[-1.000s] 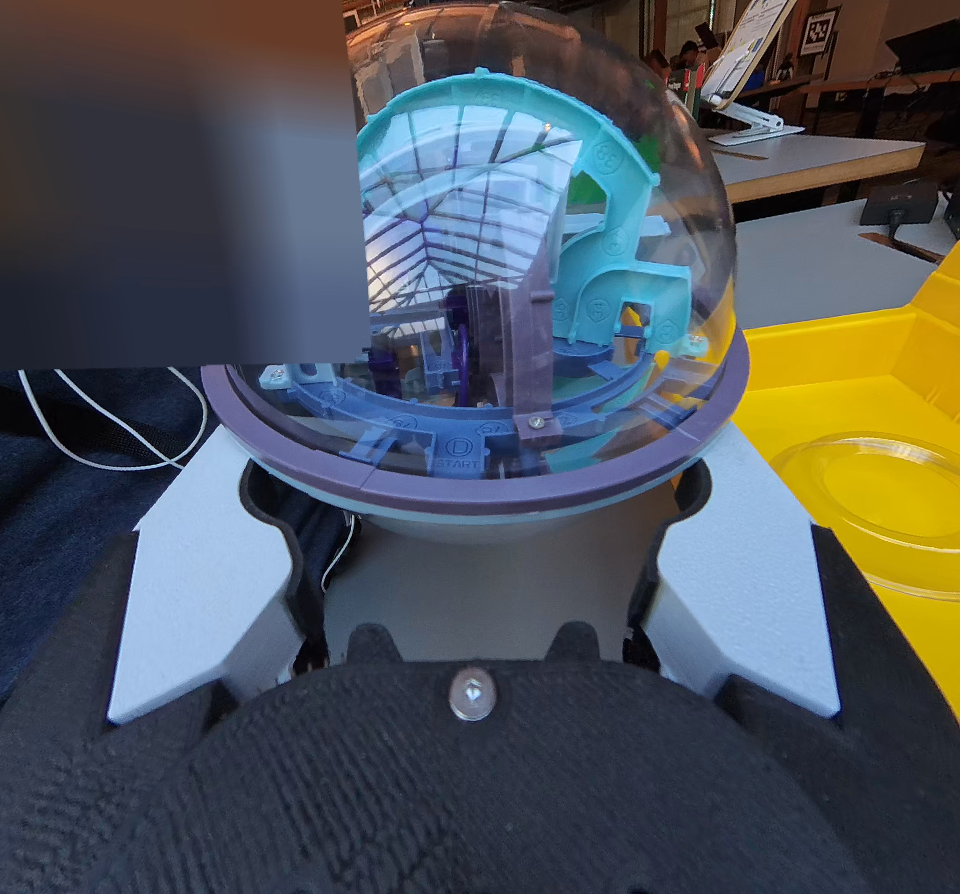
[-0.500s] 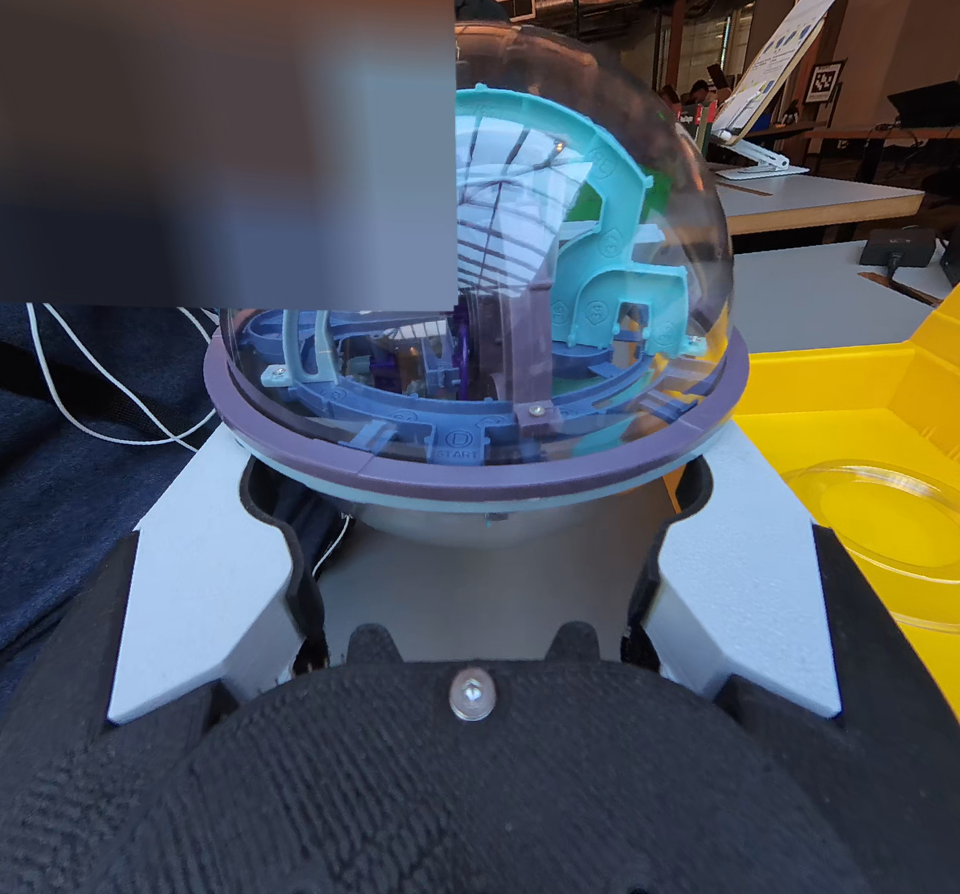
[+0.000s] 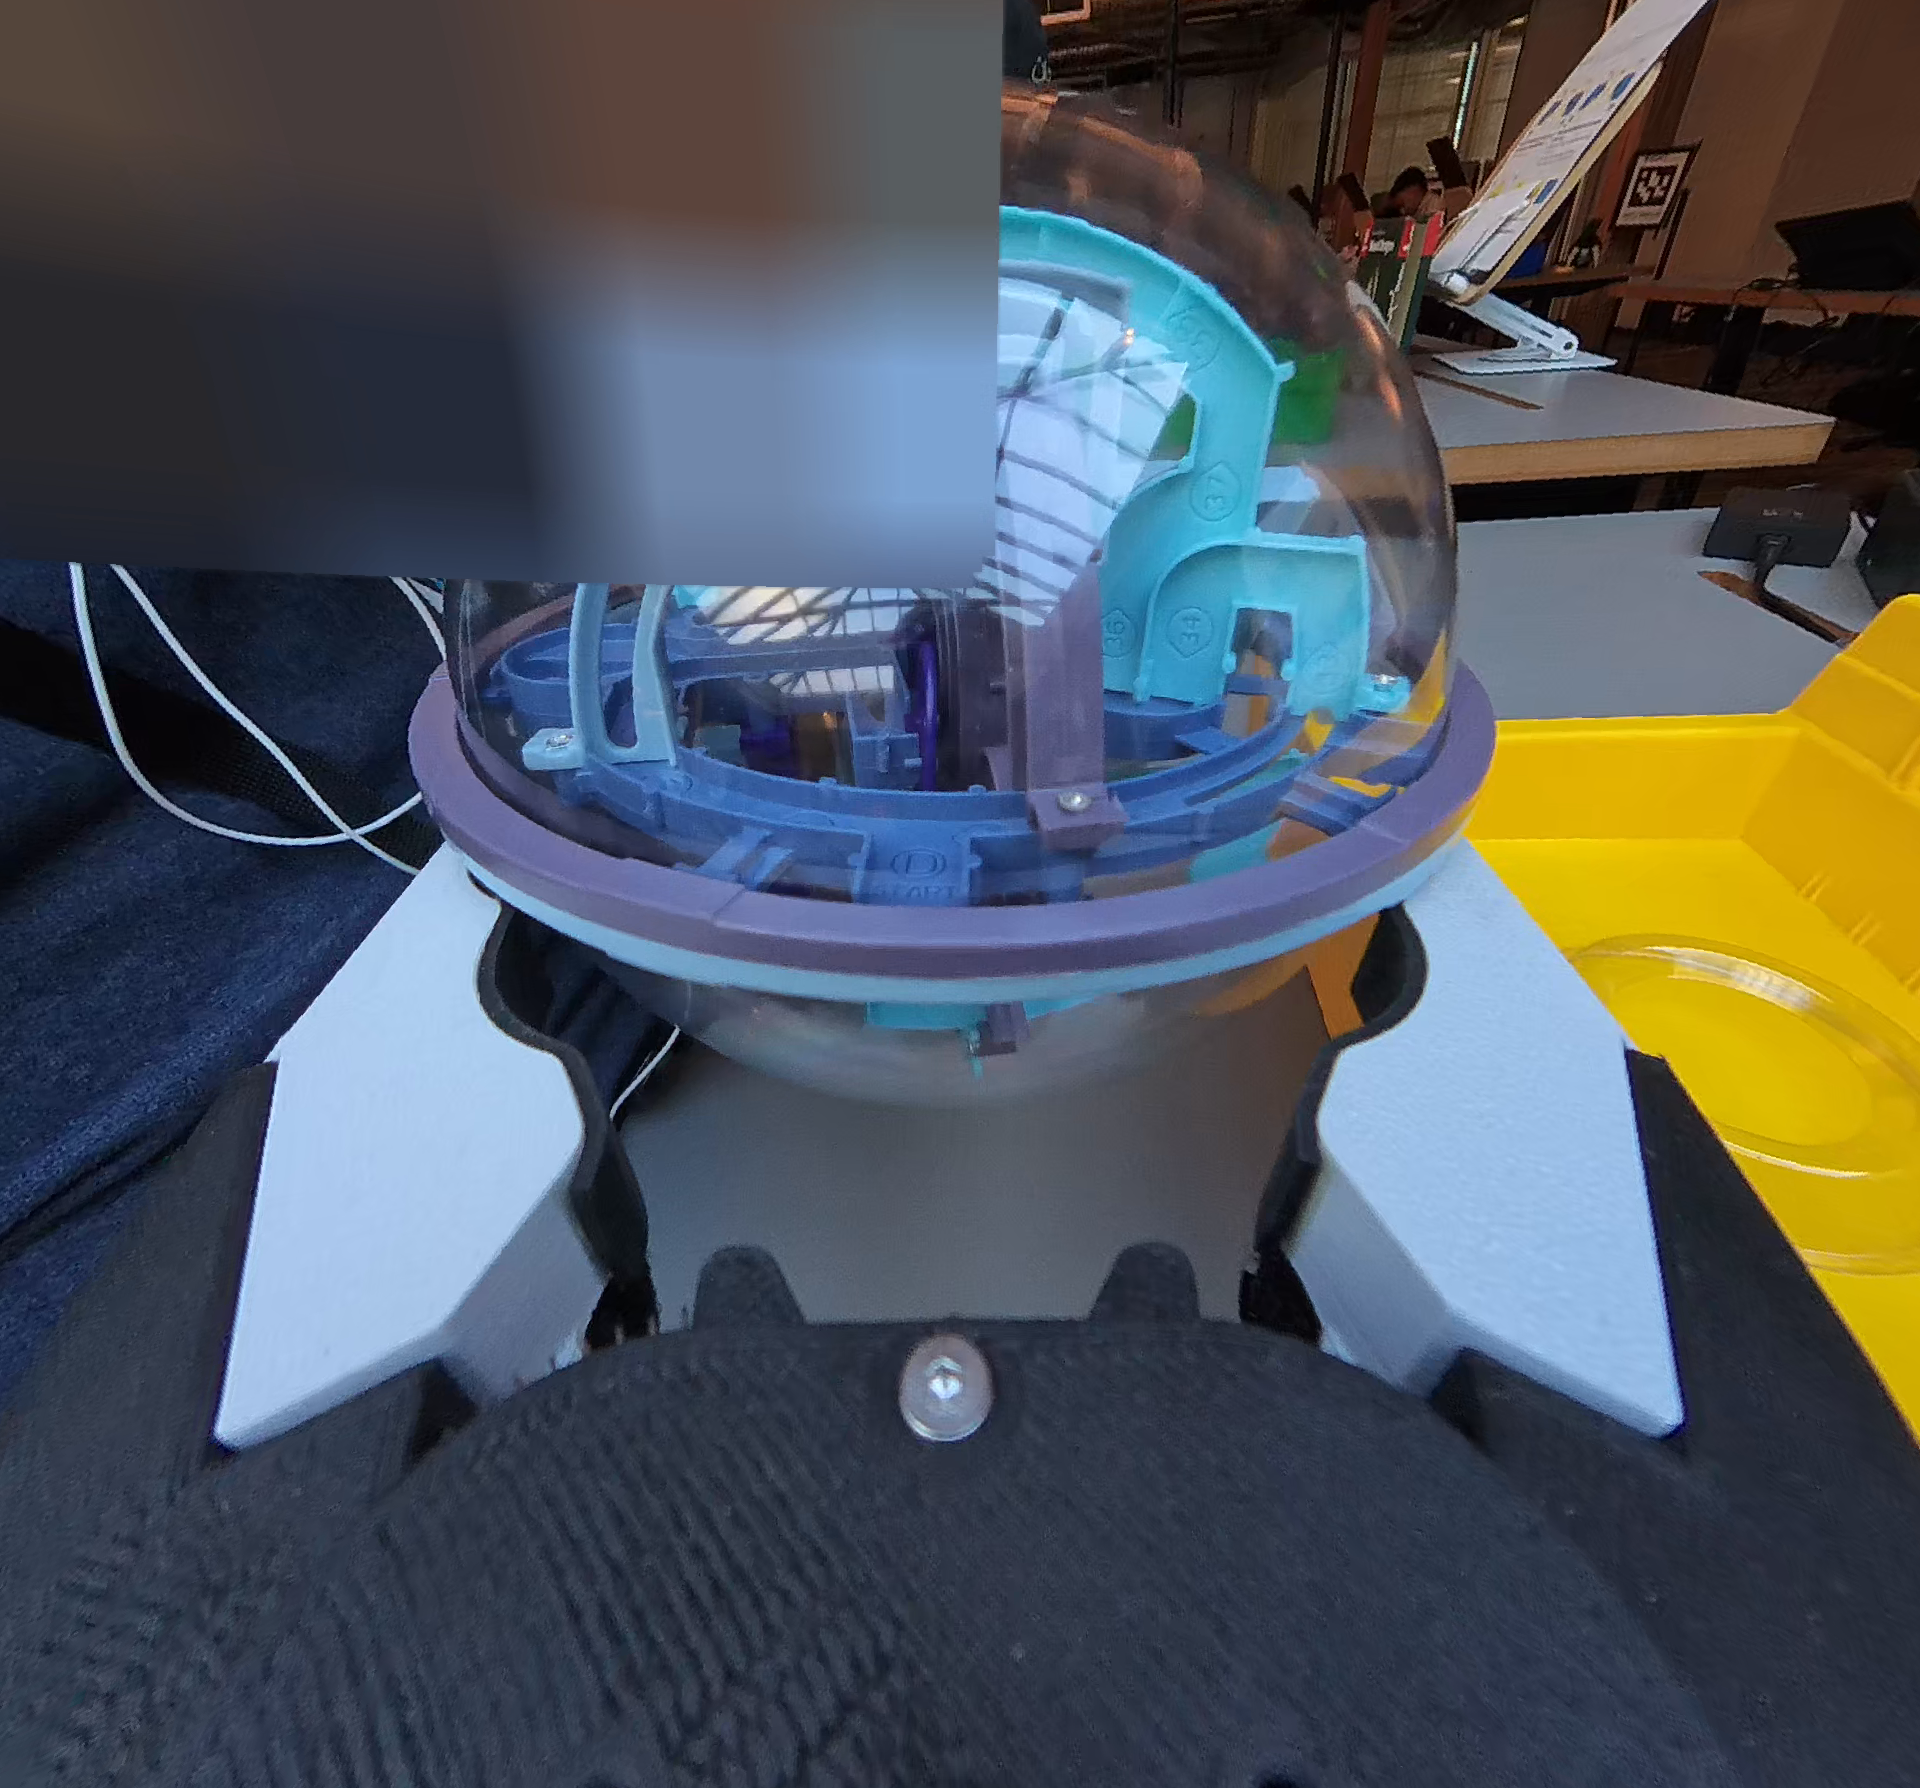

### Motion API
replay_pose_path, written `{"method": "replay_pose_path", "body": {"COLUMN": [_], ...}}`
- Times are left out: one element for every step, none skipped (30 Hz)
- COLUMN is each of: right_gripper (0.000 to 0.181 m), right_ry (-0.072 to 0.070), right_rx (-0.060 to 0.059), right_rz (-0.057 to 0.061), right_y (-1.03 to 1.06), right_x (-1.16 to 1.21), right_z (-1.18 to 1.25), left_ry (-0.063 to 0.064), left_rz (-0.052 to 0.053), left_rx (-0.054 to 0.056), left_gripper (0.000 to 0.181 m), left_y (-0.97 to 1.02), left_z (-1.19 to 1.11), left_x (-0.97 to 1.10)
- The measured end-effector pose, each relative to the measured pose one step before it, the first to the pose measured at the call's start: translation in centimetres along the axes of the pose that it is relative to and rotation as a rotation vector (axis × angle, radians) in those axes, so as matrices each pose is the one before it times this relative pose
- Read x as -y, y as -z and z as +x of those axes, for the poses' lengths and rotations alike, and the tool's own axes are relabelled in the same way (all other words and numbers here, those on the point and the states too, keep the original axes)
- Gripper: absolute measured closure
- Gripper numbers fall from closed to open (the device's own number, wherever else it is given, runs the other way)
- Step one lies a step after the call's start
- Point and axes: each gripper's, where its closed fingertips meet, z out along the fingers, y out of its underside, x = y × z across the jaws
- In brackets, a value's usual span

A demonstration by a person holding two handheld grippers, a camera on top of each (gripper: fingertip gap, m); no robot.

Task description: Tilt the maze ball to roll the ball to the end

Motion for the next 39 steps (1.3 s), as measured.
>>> {"method": "replay_pose_path", "body": {"right_gripper": [0.024, 0.024, 0.024, 0.024, 0.024, 0.024, 0.024, 0.024, 0.024, 0.024, 0.024, 0.024, 0.024, 0.024, 0.024, 0.024, 0.024, 0.024, 0.024, 0.024, 0.024, 0.024, 0.023, 0.024, 0.024, 0.024, 0.024, 0.024, 0.024, 0.024, 0.024, 0.024, 0.024, 0.024, 0.024, 0.024, 0.024, 0.024, 0.024], "right_ry": [0.0019, -0.0004, 0.0011, 0.0011, 0.0071, 0.002, 0.0024, 0.0047, 0.0055, 0.0047, 0.0043, 0.0053, 0.0052, 0.0017, -0.0028, -0.0025, -0.0034, -0.0043, -0.0048, -0.0047, -0.004, -0.0062, -0.0038, -0.0008, 0.0011, 0.0008, 0.0037, 0.0034, -0.0032, -0.0032, 0.0035, 0.0045, 0.0022, 0.0045, 0.0061, 0.0074, 0.0079, 0.0108, 0.0136], "right_rx": [0.0015, 0.0027, 0.0026, 0.0022, -0.0006, -0.0006, -0.0004, 0.0003, 0.0001, 0.0002, 0.0007, 0.001, 0.0009, 0.0007, 0.0014, 0.0013, 0.0014, 0.0009, 0.0006, 0.0008, -0.0001, -0.0005, -0.0015, -0.0019, -0.0017, -0.0028, -0.0043, -0.0002, 0.0004, 0.0004, -0.0019, -0.0005, 0.0004, 0.0005, -0.0001, -0.0012, -0.0018, -0.0016, -0.0021], "right_rz": [-0.013, -0.0159, -0.0169, -0.0085, 0.0017, -0.0007, -0.0058, -0.009, -0.0048, -0.0042, -0.0051, -0.0071, -0.0041, -0.0025, -0.0024, -0.0021, -0.0048, -0.0051, -0.0055, -0.0027, -0.0027, -0.003, -0.0003, 0.0026, 0.0041, 0.0088, 0.0125, 0.0084, 0.0, -0.0054, -0.0066, -0.0078, -0.0046, -0.0006, -0.0005, -0.0009, 0.0013, 0.0039, 0.0092], "right_y": [-0.041, -0.067, -0.061, -0.04, -0.016, 0.005, -0.001, 0.023, 0.036, 0.024, 0.011, 0.016, 0.007, 0.001, -0.016, -0.05, -0.066, -0.07, -0.075, -0.094, -0.093, -0.097, -0.09, -0.087, -0.074, -0.034, -0.014, -0.029, -0.044, -0.068, -0.085, -0.066, -0.075, -0.056, -0.048, -0.056, -0.064, -0.066, -0.079], "right_x": [-0.169, -0.204, -0.226, -0.093, 0.079, 0.047, -0.021, -0.056, 0.039, 0.05, 0.039, 0.013, 0.055, 0.059, 0.034, 0.023, 0.0, 0.019, 0.016, 0.056, 0.056, 0.094, 0.136, 0.179, 0.174, 0.231, 0.247, 0.157, 0.052, 0.011, 0.022, 0.024, 0.068, 0.107, 0.137, 0.143, 0.181, 0.225, 0.298], "right_z": [-0.034, -0.042, -0.038, -0.033, -0.016, -0.022, -0.037, -0.03, -0.039, -0.024, -0.032, -0.027, -0.017, 0.022, 0.034, 0.041, 0.059, 0.07, 0.08, 0.079, 0.096, 0.074, 0.059, 0.022, 0.01, 0.046, 0.093, 0.062, 0.066, 0.02, 0.01, -0.024, -0.034, -0.034, -0.056, -0.05, -0.079, -0.102, -0.128], "left_ry": [-0.0082, -0.009, -0.0104, -0.0086, -0.003, 0.0003, -0.0017, -0.0047, -0.0039, -0.0028, -0.0046, -0.0058, -0.0038, 0.0002, 0.0022, 0.0019, 0.0025, 0.0047, 0.0061, 0.0062, 0.0069, 0.0084, 0.0079, 0.0046, 0.0024, 0.0019, 0.0016, 0.0008, 0.002, 0.0015, -0.0004, 0.0002, 0.0013, -0.0002, -0.0021, -0.002, -0.0014, -0.002, -0.0022], "left_rz": [0.0037, 0.005, 0.0062, 0.0038, 0.0018, 0.0021, 0.0012, 0.0, 0.0003, 0.0023, 0.0033, 0.003, 0.0032, 0.0032, 0.003, 0.0034, 0.0039, 0.0039, 0.004, 0.0055, 0.0055, 0.0049, 0.0067, 0.0084, 0.008, 0.007, 0.0062, 0.0037, 0.0024, 0.004, 0.0041, 0.003, 0.0046, 0.0065, 0.0062, 0.0055, 0.006, 0.0084, 0.0096], "left_rx": [0.0007, 0.001, 0.0002, -0.0003, -0.0002, -0.0003, -0.0007, -0.0006, -0.0001, -0.0001, -0.0003, -0.0002, 0.0004, 0.0011, 0.0016, 0.0015, 0.0016, 0.0016, 0.0019, 0.0021, 0.0022, 0.0021, 0.0015, 0.0006, 0.0007, 0.0027, 0.0036, 0.0032, 0.0038, 0.0032, 0.0014, 0.0008, 0.0006, 0.0001, -0.001, -0.0019, -0.0025, -0.0032, -0.0042], "left_gripper": [0.023, 0.023, 0.023, 0.023, 0.023, 0.023, 0.023, 0.023, 0.023, 0.023, 0.023, 0.023, 0.023, 0.023, 0.023, 0.023, 0.023, 0.023, 0.023, 0.023, 0.023, 0.023, 0.023, 0.023, 0.023, 0.023, 0.023, 0.023, 0.023, 0.022, 0.022, 0.022, 0.023, 0.022, 0.022, 0.023, 0.022, 0.022, 0.023], "left_y": [0.054, 0.049, 0.047, 0.047, 0.019, 0.011, 0.02, -0.003, -0.001, -0.018, -0.009, -0.001, -0.008, -0.007, -0.003, 0.027, 0.039, 0.038, 0.049, 0.056, 0.061, 0.061, 0.048, 0.062, 0.032, 0.014, 0.007, 0.004, 0.036, 0.066, 0.09, 0.097, 0.07, 0.061, 0.043, 0.06, 0.056, 0.068, 0.063], "left_z": [0.026, 0.023, 0.032, 0.039, 0.023, 0.02, 0.033, 0.056, 0.041, 0.048, 0.043, 0.03, 0.017, -0.019, -0.037, -0.065, -0.089, -0.092, -0.114, -0.124, -0.124, -0.113, -0.1, -0.067, -0.038, -0.06, -0.067, -0.067, -0.067, -0.047, -0.021, -0.009, 0.01, 0.013, 0.034, 0.04, 0.053, 0.089, 0.102], "left_x": [0.111, 0.162, 0.172, 0.103, 0.023, 0.005, -0.017, -0.015, -0.009, 0.029, 0.038, 0.046, 0.039, 0.029, 0.048, 0.056, 0.048, 0.028, 0.024, 0.053, 0.066, 0.069, 0.107, 0.15, 0.161, 0.16, 0.132, 0.088, 0.07, 0.075, 0.043, 0.028, 0.043, 0.094, 0.101, 0.109, 0.116, 0.151, 0.161]}}
